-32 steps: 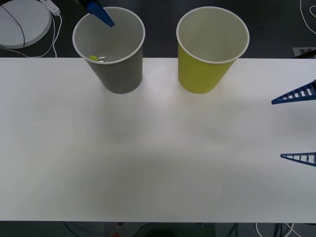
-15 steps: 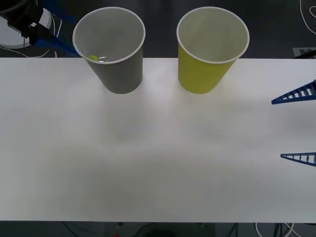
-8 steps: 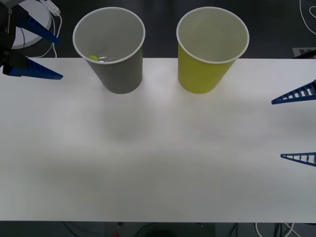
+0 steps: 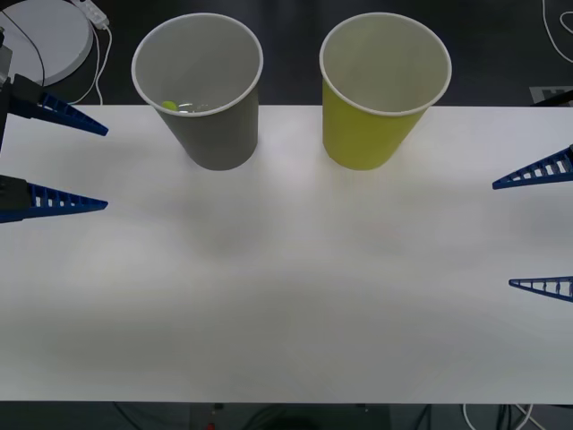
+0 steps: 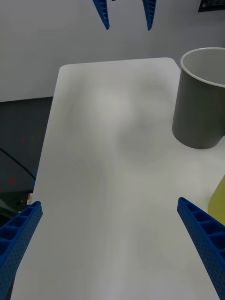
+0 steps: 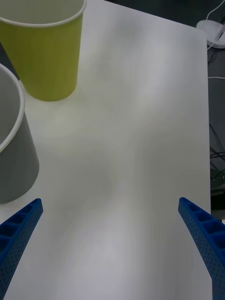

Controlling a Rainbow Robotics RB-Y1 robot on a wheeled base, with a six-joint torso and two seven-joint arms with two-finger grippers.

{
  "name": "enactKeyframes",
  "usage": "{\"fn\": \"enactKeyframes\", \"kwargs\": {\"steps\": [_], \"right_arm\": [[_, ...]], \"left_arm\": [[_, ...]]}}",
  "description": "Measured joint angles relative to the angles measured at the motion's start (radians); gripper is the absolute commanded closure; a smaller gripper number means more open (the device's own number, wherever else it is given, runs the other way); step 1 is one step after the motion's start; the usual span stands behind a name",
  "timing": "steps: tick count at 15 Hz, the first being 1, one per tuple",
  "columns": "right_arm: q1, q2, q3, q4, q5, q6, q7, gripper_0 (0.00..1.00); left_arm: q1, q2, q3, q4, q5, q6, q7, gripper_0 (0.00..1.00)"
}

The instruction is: Put the can into the green bin and the plastic bottle into the gray bin

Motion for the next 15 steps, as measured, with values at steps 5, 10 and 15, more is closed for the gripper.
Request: {"fn": "enactKeyframes", "kwargs": {"steps": [5,10,15], "right_arm": [[0.000,0.000,0.000,0.000,0.000,0.000,0.000,0.00],[0.000,0.000,0.000,0.000,0.000,0.000,0.000,0.00],[0.000,0.000,0.000,0.000,0.000,0.000,0.000,0.00]], "left_arm": [[0.175,-0.002,0.039,-0.003,0.083,0.041,-0.239,0.00],[0.339,-0.003,0.131,-0.036,0.104,0.047,-0.365,0.00],[0.471,-0.002,0.236,-0.087,0.128,0.047,-0.394,0.00]]}}
